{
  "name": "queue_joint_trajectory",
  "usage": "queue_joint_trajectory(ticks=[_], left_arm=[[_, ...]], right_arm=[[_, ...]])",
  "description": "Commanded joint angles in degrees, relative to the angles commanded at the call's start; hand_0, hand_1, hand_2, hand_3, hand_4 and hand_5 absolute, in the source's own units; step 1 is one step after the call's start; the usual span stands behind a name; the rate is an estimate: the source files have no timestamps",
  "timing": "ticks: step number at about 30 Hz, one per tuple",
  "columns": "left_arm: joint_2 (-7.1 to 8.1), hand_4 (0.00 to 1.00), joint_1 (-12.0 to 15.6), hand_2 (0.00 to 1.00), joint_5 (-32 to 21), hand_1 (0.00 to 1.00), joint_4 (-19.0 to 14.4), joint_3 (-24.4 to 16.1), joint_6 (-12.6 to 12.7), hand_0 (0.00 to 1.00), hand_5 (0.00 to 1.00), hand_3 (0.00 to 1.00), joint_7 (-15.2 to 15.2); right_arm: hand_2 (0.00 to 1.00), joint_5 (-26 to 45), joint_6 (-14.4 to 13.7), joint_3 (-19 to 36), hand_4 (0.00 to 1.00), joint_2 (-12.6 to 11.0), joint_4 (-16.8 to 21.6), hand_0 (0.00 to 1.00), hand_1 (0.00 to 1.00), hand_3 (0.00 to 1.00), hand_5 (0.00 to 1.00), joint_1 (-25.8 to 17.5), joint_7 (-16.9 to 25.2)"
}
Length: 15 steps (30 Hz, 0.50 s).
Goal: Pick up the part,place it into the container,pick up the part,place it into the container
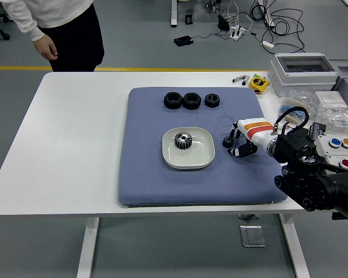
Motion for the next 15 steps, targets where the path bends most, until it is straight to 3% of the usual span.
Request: queue_joint_trajectory(ticks=[3, 4, 15], left_arm=[[-0.05, 0.585, 0.0, 0.659, 0.0, 0.554, 0.0, 0.0, 0.0, 0.532, 0.558, 0.593, 0.0], [-0.05, 0.586, 0.0, 0.658, 0.0, 0.558, 0.0, 0.0, 0.0, 0.532, 0.558, 0.594, 0.0], [-0.15, 0.586, -0.1, 0.658, 0.1, 0.560, -0.1, -0.1, 0.0, 0.533, 0.558, 0.593, 0.1]], right_arm=[[0.522, 0.2, -0.4, 0.1, 0.767, -0.1, 0.2, 0.096, 0.327, 0.529, 0.403, -0.2, 0.2], [0.489, 0.2, -0.5, 0.2, 0.742, -0.2, 0.3, 0.059, 0.284, 0.525, 0.412, -0.2, 0.2], [0.487, 5.3, -0.3, 0.1, 0.753, 0.1, 0.7, 0.057, 0.279, 0.523, 0.408, -0.7, 0.3]])
